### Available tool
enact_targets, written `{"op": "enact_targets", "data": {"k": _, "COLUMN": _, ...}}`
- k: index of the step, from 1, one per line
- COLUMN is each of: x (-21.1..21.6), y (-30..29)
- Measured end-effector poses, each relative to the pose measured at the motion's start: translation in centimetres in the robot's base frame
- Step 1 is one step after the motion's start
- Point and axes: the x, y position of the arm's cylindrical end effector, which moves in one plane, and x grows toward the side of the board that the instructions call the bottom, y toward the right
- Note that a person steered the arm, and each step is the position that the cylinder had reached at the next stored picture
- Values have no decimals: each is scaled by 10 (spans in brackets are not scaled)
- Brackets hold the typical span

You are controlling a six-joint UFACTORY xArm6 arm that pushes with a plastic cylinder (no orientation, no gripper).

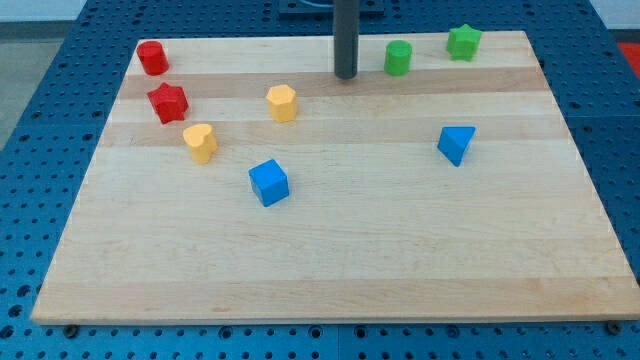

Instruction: Push the red circle to the top center

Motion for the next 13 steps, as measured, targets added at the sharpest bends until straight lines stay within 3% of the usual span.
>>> {"op": "enact_targets", "data": {"k": 1, "x": -4, "y": 88}}
{"op": "enact_targets", "data": {"k": 2, "x": -1, "y": 35}}
{"op": "enact_targets", "data": {"k": 5, "x": 16, "y": -315}}
{"op": "enact_targets", "data": {"k": 6, "x": -6, "y": -344}}
{"op": "enact_targets", "data": {"k": 8, "x": -27, "y": -259}}
{"op": "enact_targets", "data": {"k": 9, "x": -33, "y": -304}}
{"op": "enact_targets", "data": {"k": 10, "x": -65, "y": -238}}
{"op": "enact_targets", "data": {"k": 11, "x": -54, "y": -111}}
{"op": "enact_targets", "data": {"k": 12, "x": -41, "y": -117}}
{"op": "enact_targets", "data": {"k": 13, "x": -52, "y": -187}}
